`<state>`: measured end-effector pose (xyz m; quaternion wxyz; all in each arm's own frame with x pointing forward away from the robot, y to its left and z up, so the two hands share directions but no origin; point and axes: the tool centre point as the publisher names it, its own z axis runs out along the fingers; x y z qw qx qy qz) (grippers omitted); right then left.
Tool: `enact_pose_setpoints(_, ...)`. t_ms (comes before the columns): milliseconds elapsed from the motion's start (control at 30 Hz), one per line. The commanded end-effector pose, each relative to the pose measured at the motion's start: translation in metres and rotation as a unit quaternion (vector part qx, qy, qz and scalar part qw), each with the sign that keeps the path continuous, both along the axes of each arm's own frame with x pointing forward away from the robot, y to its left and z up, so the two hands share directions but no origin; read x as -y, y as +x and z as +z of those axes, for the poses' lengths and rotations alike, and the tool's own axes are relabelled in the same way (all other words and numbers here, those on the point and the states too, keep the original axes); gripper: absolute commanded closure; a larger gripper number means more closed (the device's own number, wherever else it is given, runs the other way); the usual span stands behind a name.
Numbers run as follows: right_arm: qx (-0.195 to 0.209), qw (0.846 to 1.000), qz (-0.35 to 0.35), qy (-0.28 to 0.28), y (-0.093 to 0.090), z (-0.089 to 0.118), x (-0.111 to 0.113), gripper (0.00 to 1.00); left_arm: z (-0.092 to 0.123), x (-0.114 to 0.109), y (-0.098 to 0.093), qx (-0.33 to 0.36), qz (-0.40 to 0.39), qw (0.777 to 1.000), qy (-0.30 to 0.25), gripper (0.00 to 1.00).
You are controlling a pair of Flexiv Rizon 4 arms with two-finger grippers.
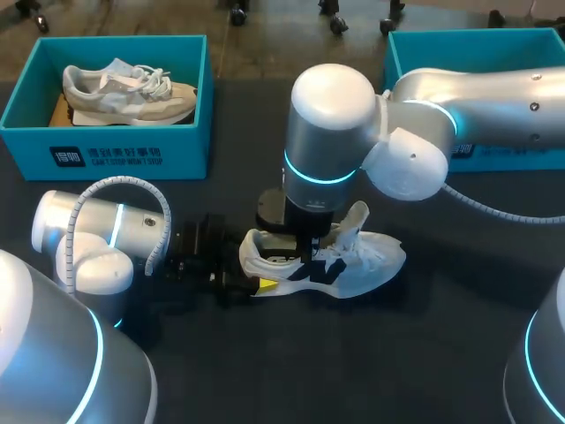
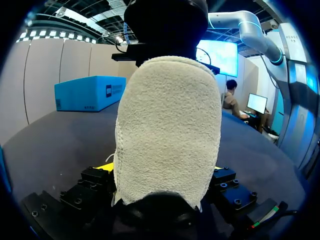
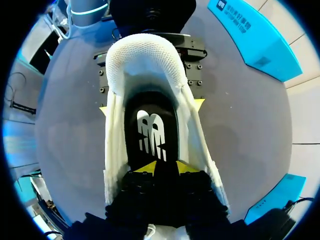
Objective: Take the shoe out of the shoebox, open the shoe tongue, remove and reinsert the insole, then place the shoe into the shoebox
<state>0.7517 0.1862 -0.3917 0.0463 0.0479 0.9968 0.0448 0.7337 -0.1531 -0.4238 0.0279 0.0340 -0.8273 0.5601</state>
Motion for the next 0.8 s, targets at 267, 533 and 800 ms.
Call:
enact_pose_setpoints(267,0.007,1.000,-0.009,-0.008,0.004,-0.011,0.003,0.70,-0.003,0.002,0.001,-0.001,-0.001,1.000,0.002,1.00)
enact_pose_setpoints(533,0.001,1.000,-0.014,-0.007,0.006,-0.029,0.002,0.71,-0.003,0.002,0.001,-0.001,-0.001,1.000,0.002,1.00)
enact_pose_setpoints(800,-0.022,1.000,-0.012,0.001,-0.002,-0.043,-0.004,1.00,-0.003,0.002,0.001,-0.001,-0.001,1.000,0.002,1.00)
